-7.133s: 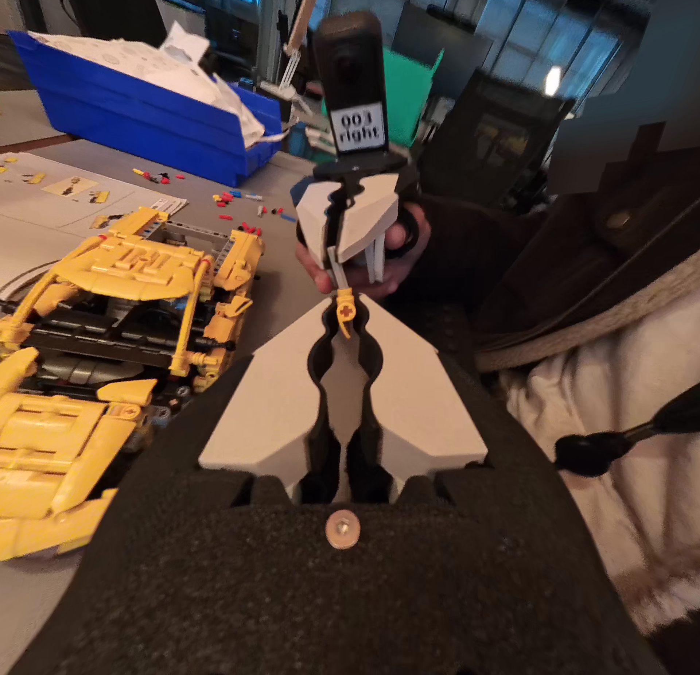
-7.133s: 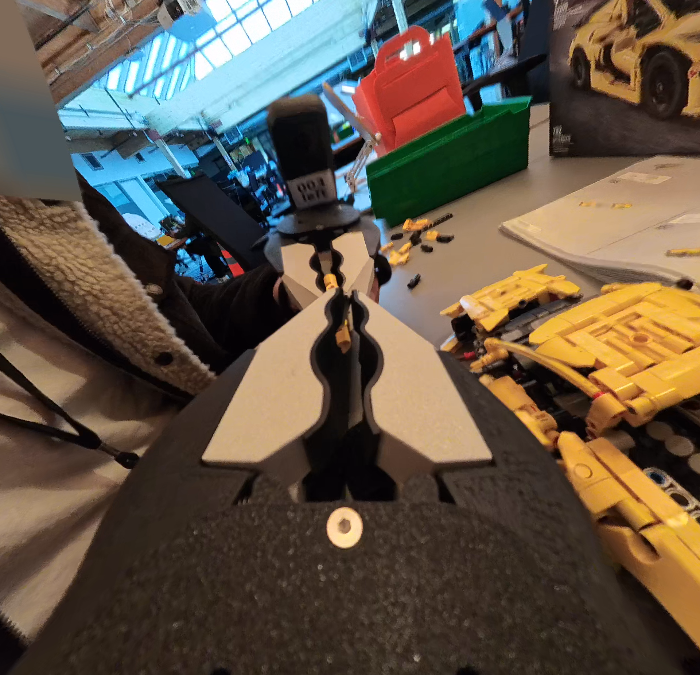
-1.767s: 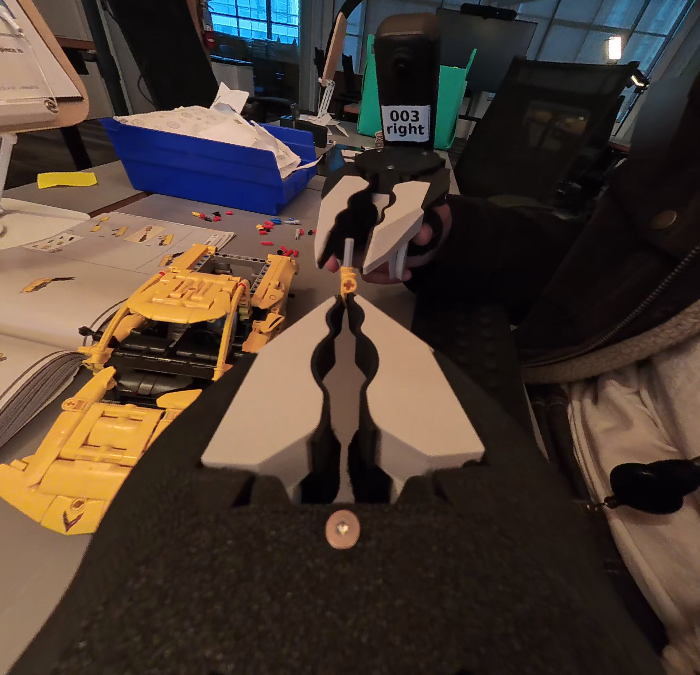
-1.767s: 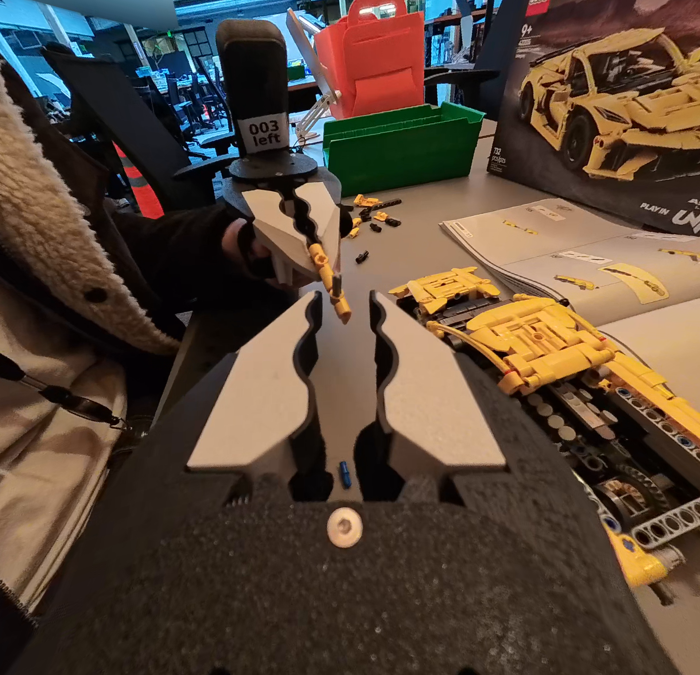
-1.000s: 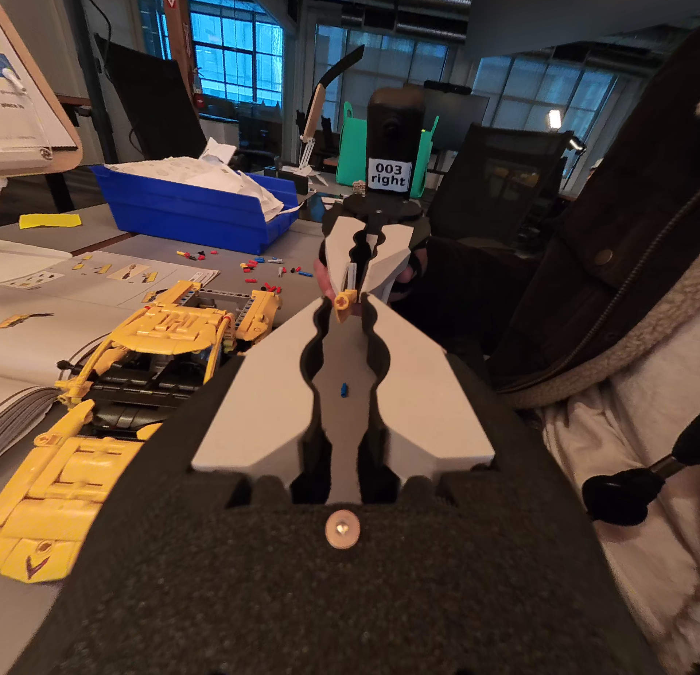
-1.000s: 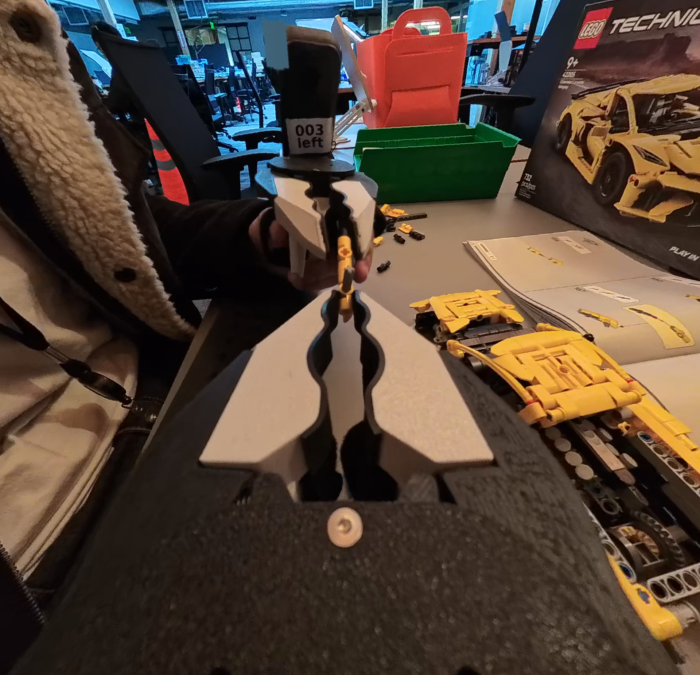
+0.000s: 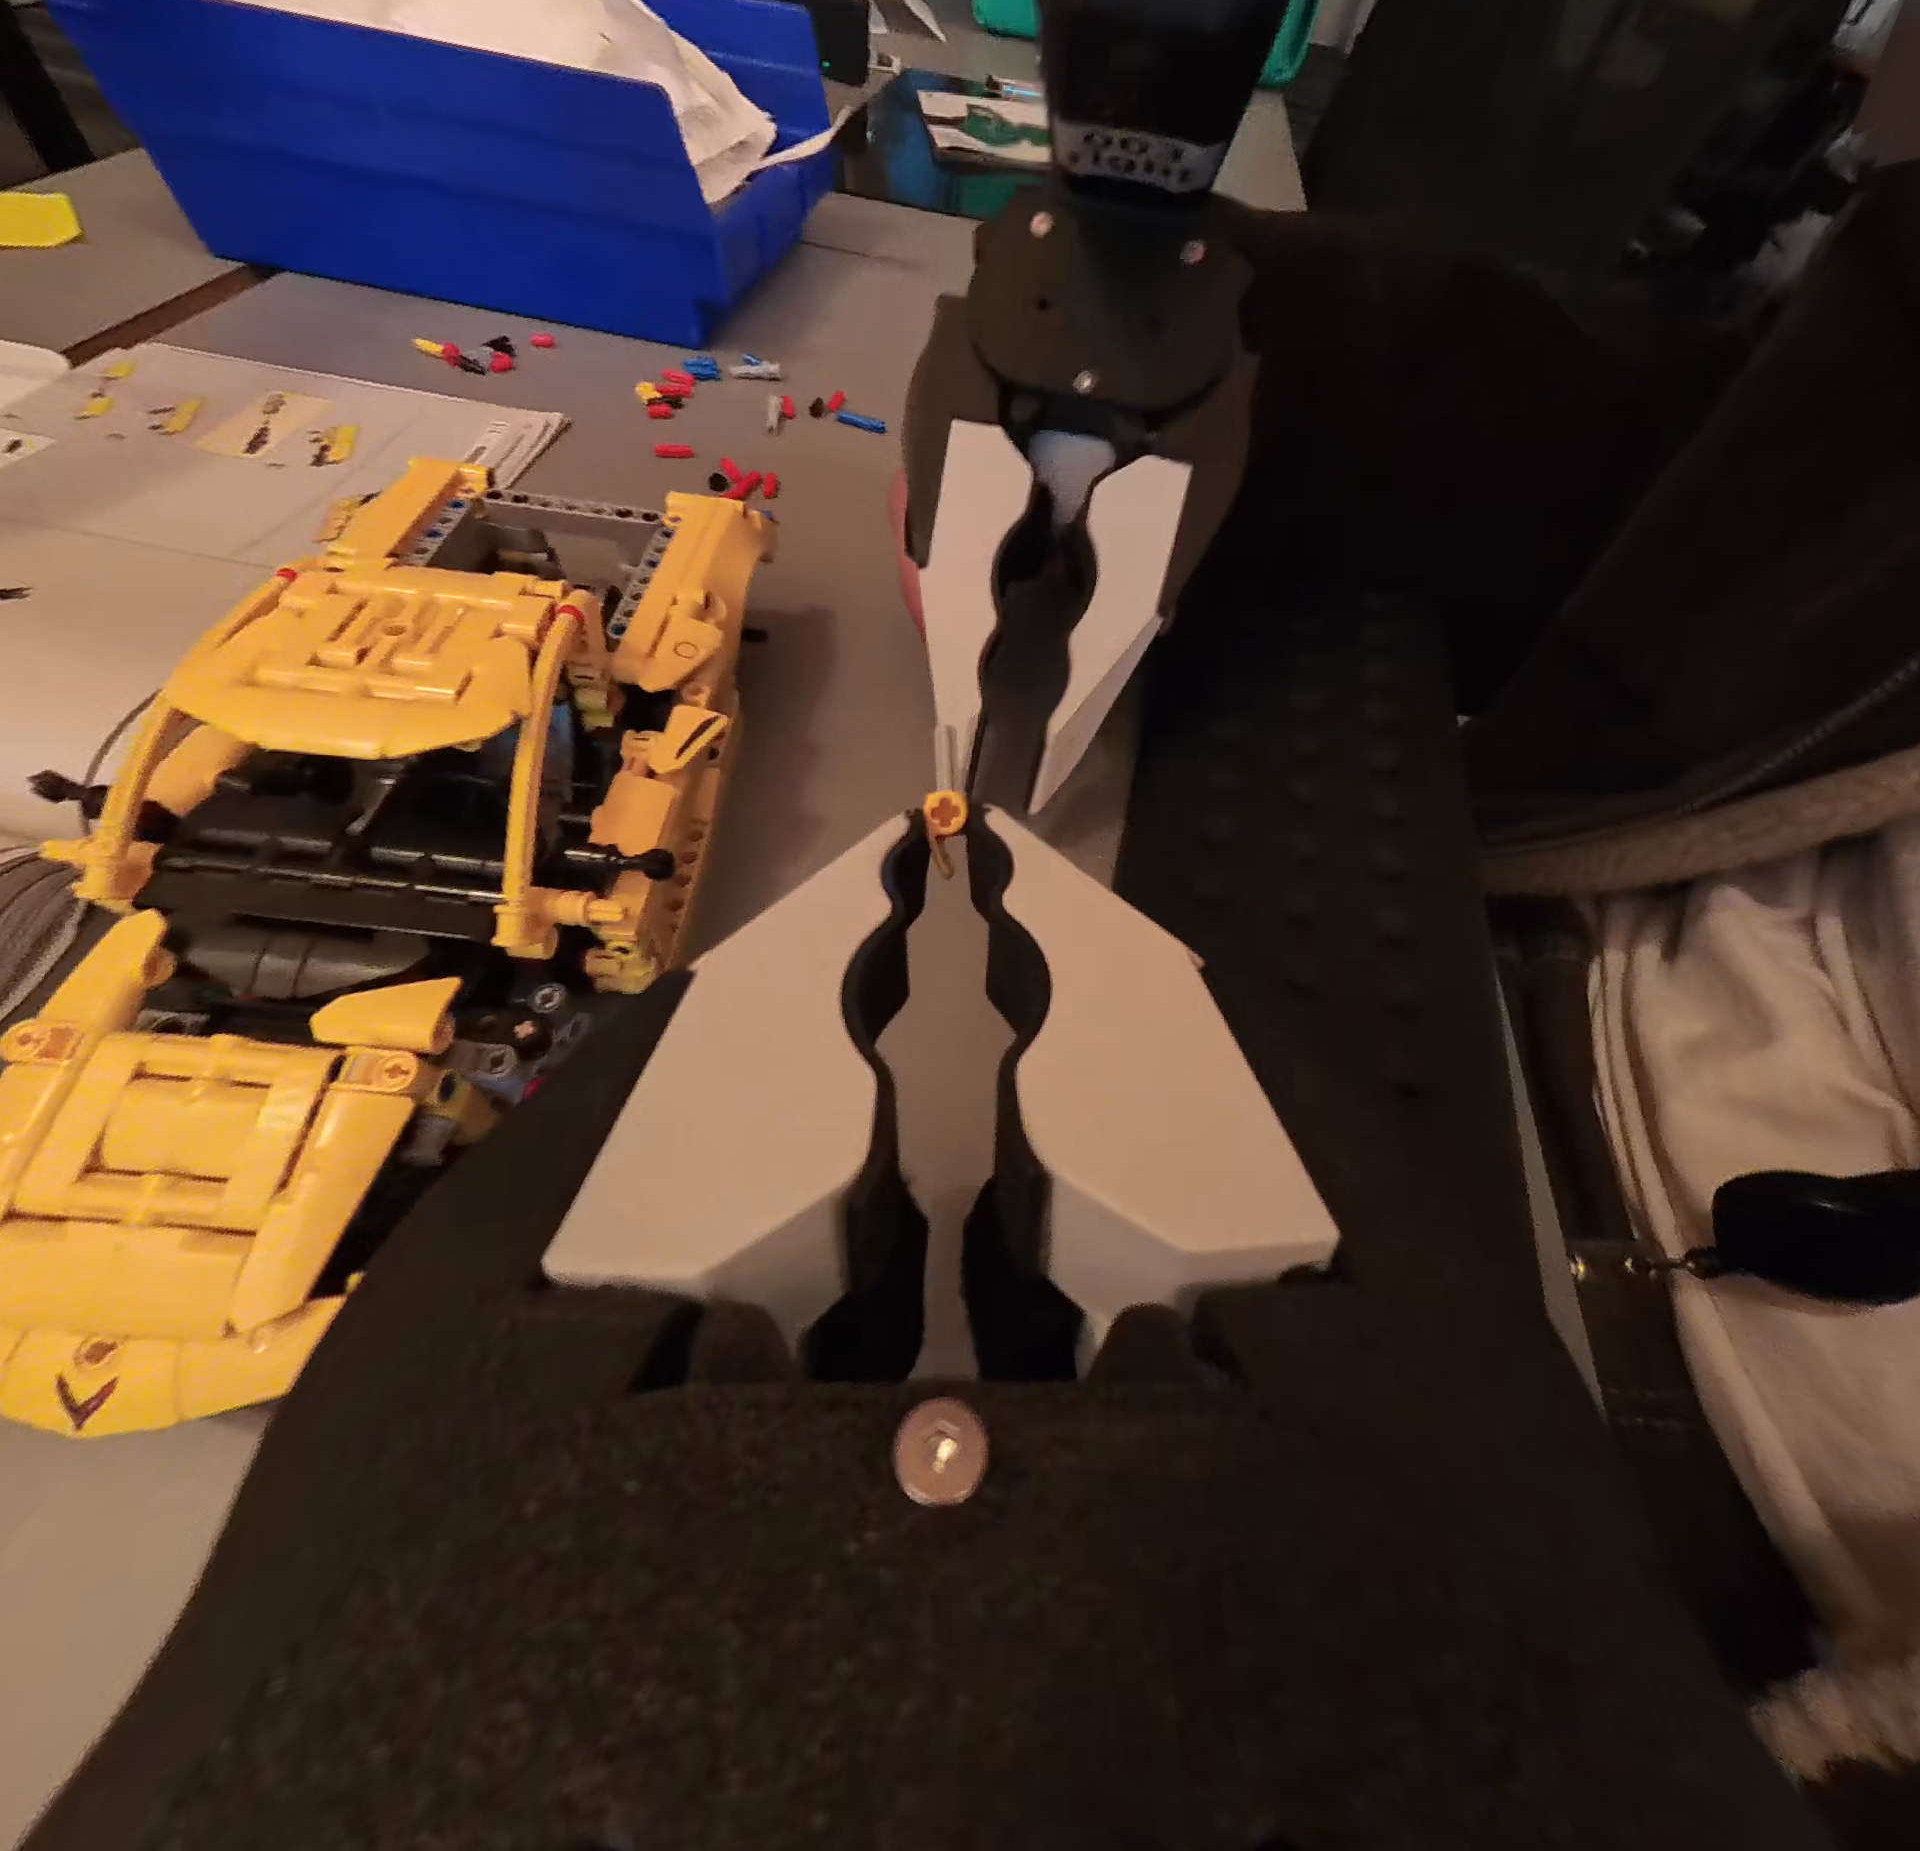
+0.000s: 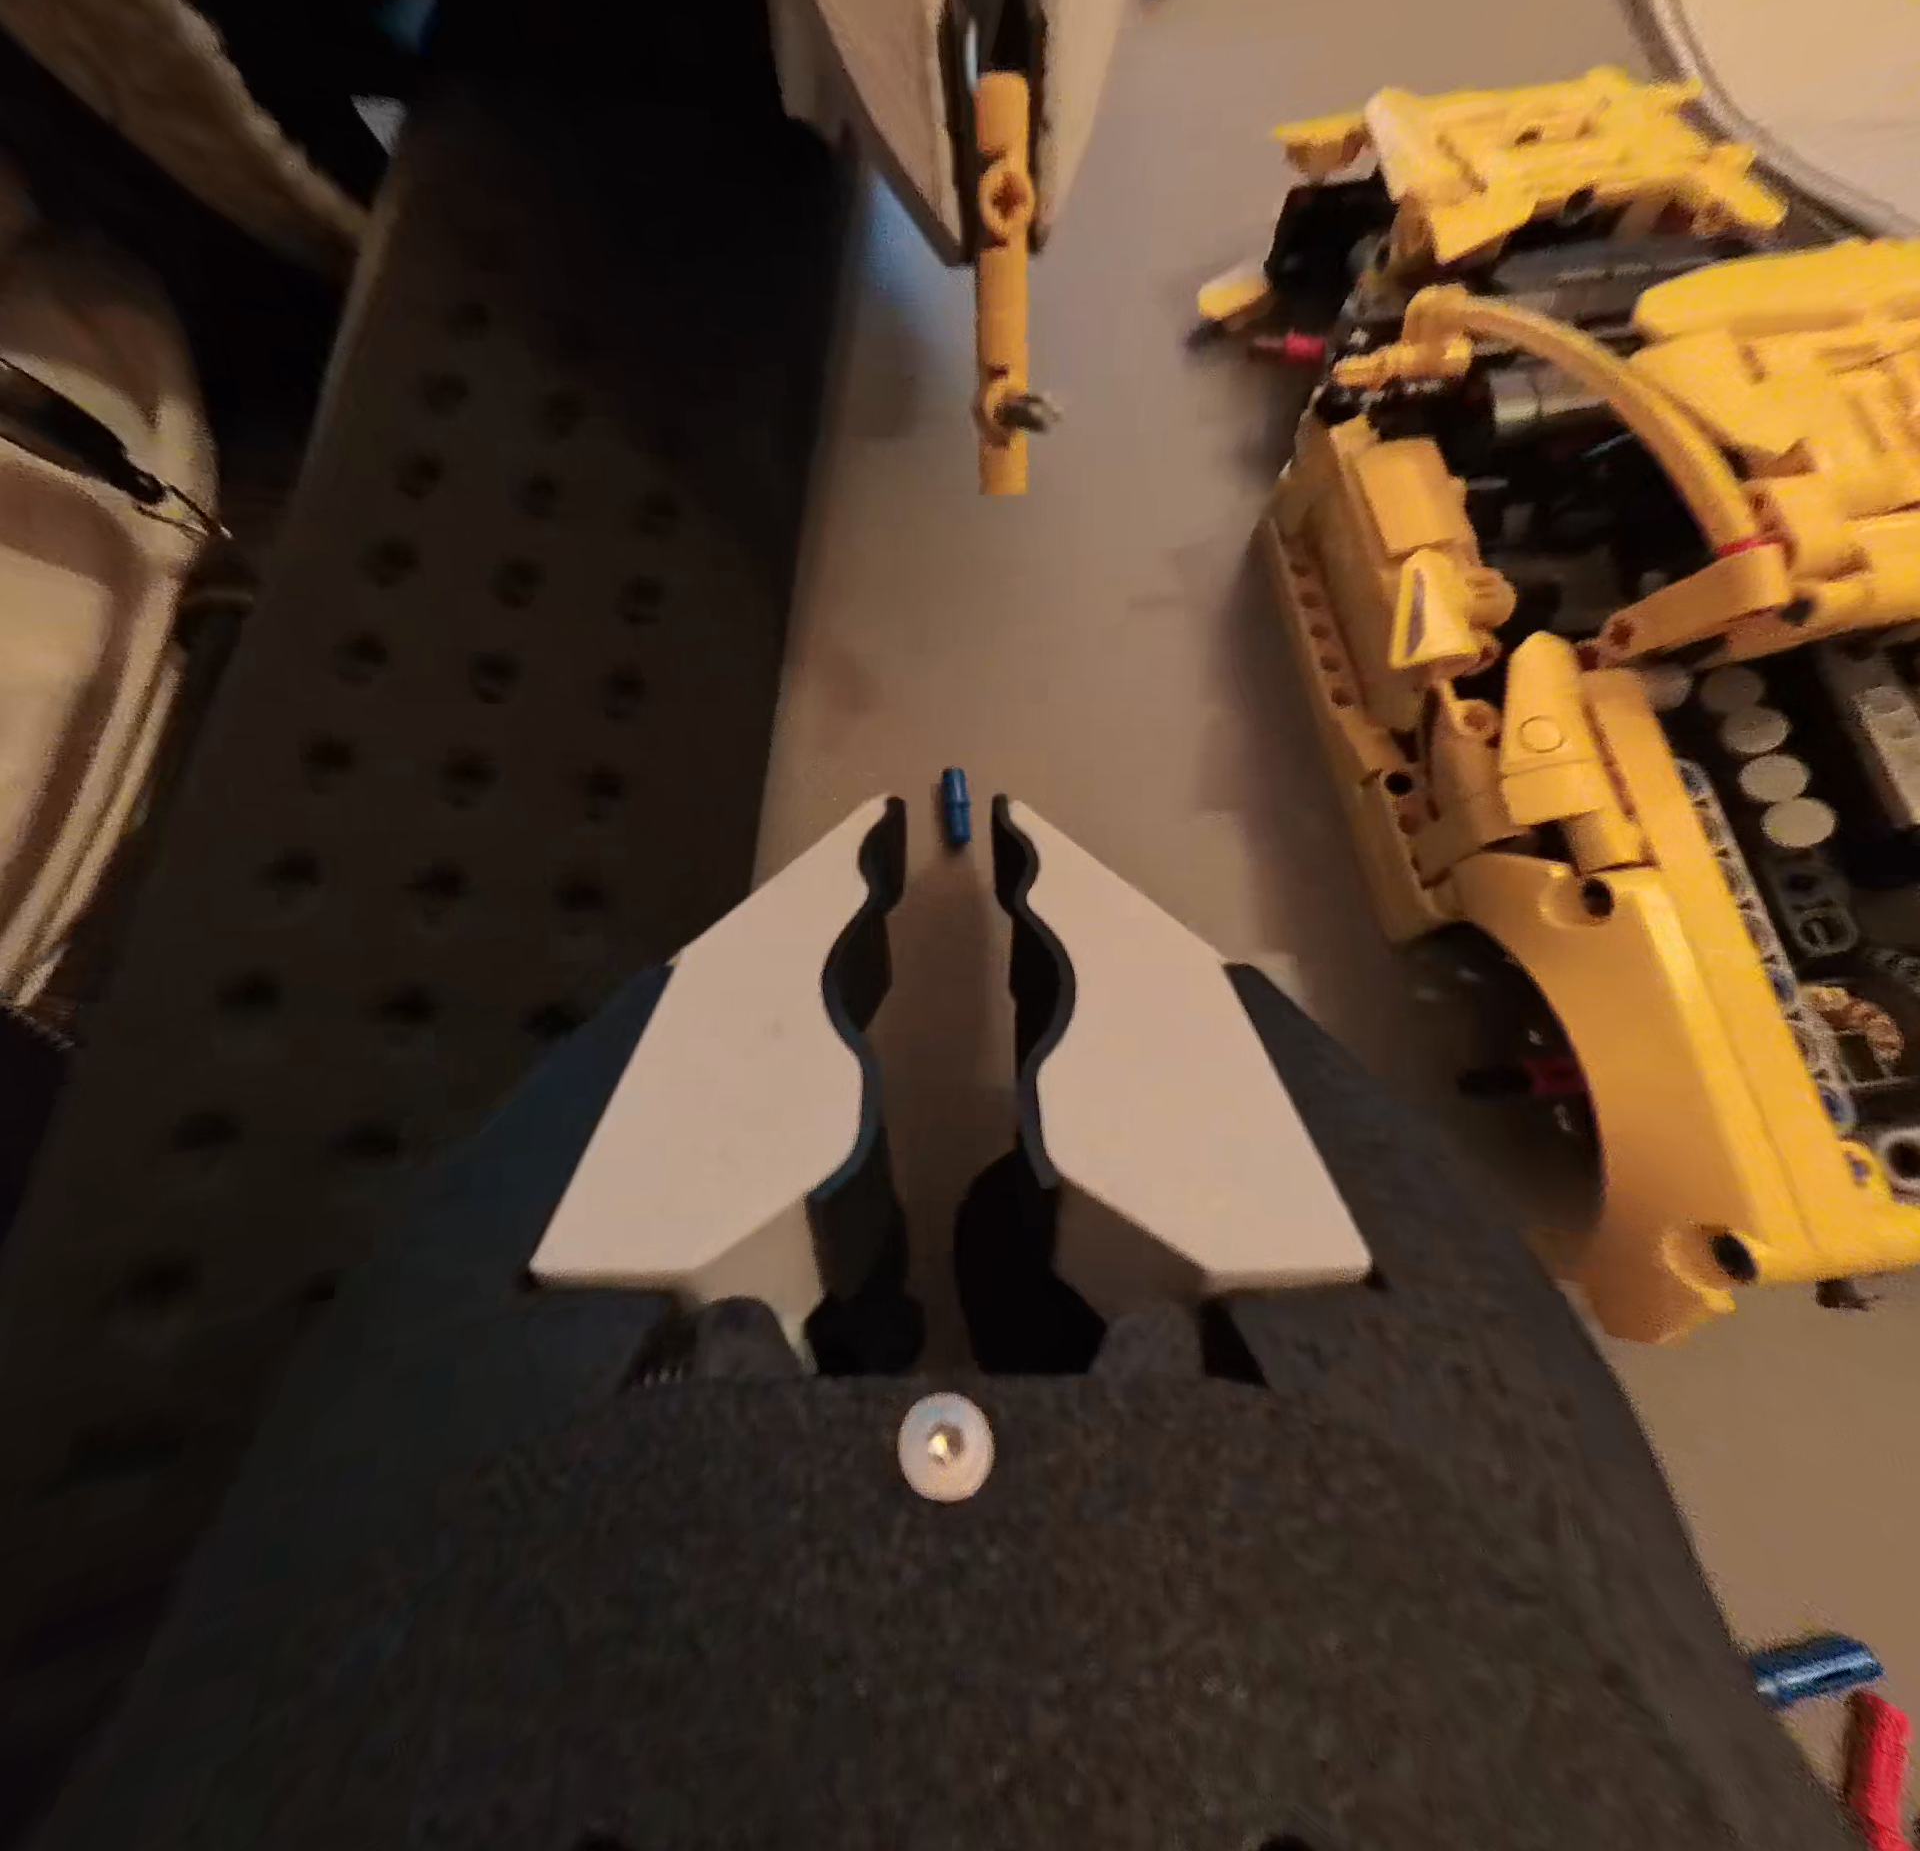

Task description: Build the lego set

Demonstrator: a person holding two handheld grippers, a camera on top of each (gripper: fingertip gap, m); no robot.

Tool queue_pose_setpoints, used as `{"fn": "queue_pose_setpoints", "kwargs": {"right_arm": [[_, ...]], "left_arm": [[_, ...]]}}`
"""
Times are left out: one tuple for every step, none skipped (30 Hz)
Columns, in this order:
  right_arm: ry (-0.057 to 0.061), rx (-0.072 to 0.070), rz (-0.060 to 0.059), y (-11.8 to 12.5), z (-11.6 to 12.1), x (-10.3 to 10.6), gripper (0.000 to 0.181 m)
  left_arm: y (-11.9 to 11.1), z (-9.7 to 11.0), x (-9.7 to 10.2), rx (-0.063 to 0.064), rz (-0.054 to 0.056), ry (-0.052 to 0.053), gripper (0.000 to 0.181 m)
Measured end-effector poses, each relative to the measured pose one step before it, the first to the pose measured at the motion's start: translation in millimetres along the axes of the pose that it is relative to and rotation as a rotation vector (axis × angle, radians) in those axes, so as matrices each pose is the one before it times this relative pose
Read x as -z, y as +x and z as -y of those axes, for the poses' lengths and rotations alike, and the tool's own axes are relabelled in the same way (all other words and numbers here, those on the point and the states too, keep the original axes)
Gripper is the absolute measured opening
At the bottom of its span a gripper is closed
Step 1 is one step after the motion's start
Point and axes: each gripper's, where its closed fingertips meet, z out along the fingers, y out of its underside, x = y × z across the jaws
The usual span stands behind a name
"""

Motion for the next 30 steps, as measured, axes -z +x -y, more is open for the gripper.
{"fn": "queue_pose_setpoints", "kwargs": {"right_arm": [[-0.0155, -0.0001, -0.0056, 0.94, -3.13, -2.7, 0.016], [-0.0143, 0.0034, -0.0063, 0.9, -1.7, -2.05, 0.016], [-0.0068, 0.0081, -0.01, 1.04, 0.41, -1.47, 0.014], [-0.0017, 0.0135, -0.0076, 0.19, 1.46, -1.4, 0.012], [-0.0038, 0.0125, -0.0038, -0.91, 1.19, -1.22, 0.01], [-0.0096, 0.0103, -0.0025, -1.0, 0.13, -1.4, 0.009], [-0.0138, 0.0076, -0.004, -0.61, -0.73, -1.49, 0.009], [-0.0171, 0.0023, -0.0043, -0.07, -1.77, -1.23, 0.009], [-0.0073, 0.0021, -0.0029, 0.24, -0.74, -1.01, 0.009], [-0.0014, 0.0078, -0.0076, 0.88, -0.04, -0.4, 0.007], [-0.0017, 0.0133, -0.0095, 0.58, -0.01, -0.04, 0.007], [-0.0049, 0.013, -0.0076, 0.02, 0.04, 0.05, 0.007], [-0.0103, 0.0079, -0.0113, 1.33, 0.04, -0.14, 0.006], [-0.0224, -0.0002, -0.0361, 6.64, -0.48, 0.17, 0.006], [-0.0018, -0.0147, -0.029, 6.8, 3.23, 2.94, 0.006], [0.0786, -0.0328, -0.0113, 5.14, 14.45, 7.66, 0.005], [0.1429, -0.053, -0.0082, 4.99, 25.5, 11.15, 0.005], [0.1475, -0.0686, -0.0011, 3.56, 28.54, 9.84, 0.005], [0.1124, -0.0619, -0.0019, 1.9, 23.26, 4.94, 0.005], [0.0772, -0.0464, -0.0055, 0.62, 14.67, -1.0, 0.005], [0.0439, -0.05, 0.0062, -1.95, 5.86, -5.83, 0.005], [0.0014, -0.0565, 0.0101, -2.41, -2.17, -8.86, 0.005], [-0.0058, -0.0505, 0.0006, -1.28, -2.84, -8.61, 0.005], [0.0028, -0.0289, -0.0016, -1.38, -0.09, -5.95, 0.005], [0.0235, -0.0121, 0.0053, -2.5, 3.79, -2.9, 0.005], [0.0149, -0.0026, 0.0053, -2.33, 2.84, -1.34, 0.005], [-0.0093, 0.0049, -0.0024, -0.57, -1.42, -1.1, 0.005], [-0.0175, 0.0095, -0.013, 1.44, -3.51, -1.09, 0.005], [0.0027, 0.0081, -0.0049, 0.29, -0.52, -0.5, 0.005], [0.0081, 0.0013, 0.0018, -0.58, 1.47, 0.33, 0.005]], "left_arm": [[1.91, -0.23, -0.58, -0.0026, -0.0095, -0.0013, 0.007], [0.61, -0.17, -0.21, 0.0016, -0.0044, -0.0014, 0.007], [-0.2, -0.1, -0.06, 0.0027, -0.0001, -0.0006, 0.007], [-0.12, 0.01, 0.06, 0.0039, -0.0016, 0.0006, 0.007], [0.18, -0.11, 0.05, 0.0049, -0.0039, 0.0002, 0.007], [0.26, -0.05, -0.01, 0.0038, -0.0029, 0.0, 0.007], [0.0, -0.1, -0.01, 0.0011, -0.0009, -0.0002, 0.007], [0.05, 0.07, 0.04, -0.0007, 0.0001, -0.0001, 0.007], [-0.06, -0.1, 0.05, -0.0003, 0.0002, 0.0002, 0.007], [0.07, -0.15, -0.07, 0.0013, -0.0007, -0.0008, 0.007], [-0.65, -0.76, -0.19, 0.0017, 0.0022, -0.0041, 0.007], [-1.66, -1.68, -0.49, 0.0016, 0.0082, -0.0089, 0.007], [-2.37, -2.38, -0.63, 0.0037, 0.0104, -0.0126, 0.007], [-2.04, -2.1, -0.69, 0.0036, 0.0082, -0.0123, 0.007], [-1.81, -1.15, -0.39, -0.0013, 0.0096, -0.0066, 0.007], [-1.8, -0.26, 0.09, -0.0063, 0.0124, -0.0006, 0.007], [-1.52, 0.46, 0.28, -0.0076, 0.0115, 0.0029, 0.007], [-0.38, 1.48, 0.42, -0.0049, 0.0043, 0.0077, 0.007], [0.48, 2.7, 0.84, -0.0025, -0.0011, 0.0143, 0.007], [1.49, 3.57, 1.04, -0.0043, -0.0069, 0.019, 0.007], [2.08, 3.76, 1.16, -0.0063, -0.0091, 0.0201, 0.007], [2.23, 3.22, 0.86, -0.0053, -0.0098, 0.0179, 0.007], [1.83, 2.63, 0.55, -0.0013, -0.0086, 0.0139, 0.007], [0.88, 2.33, 0.67, 0.0018, -0.0054, 0.0127, 0.007], [0.35, 1.99, 0.9, 0.0051, -0.0043, 0.0124, 0.007], [-0.8, 1.98, 1.18, 0.0101, -0.0007, 0.0128, 0.007], [-1.13, 2.24, 1.77, 0.0129, 0.0003, 0.0147, 0.007], [-0.95, 2.81, 1.97, 0.0149, -0.0026, 0.0179, 0.007], [-0.64, 1.8, 1.69, 0.0148, -0.0051, 0.0101, 0.007], [-0.15, 1.29, 0.95, 0.013, -0.0057, 0.0089, 0.006]]}}
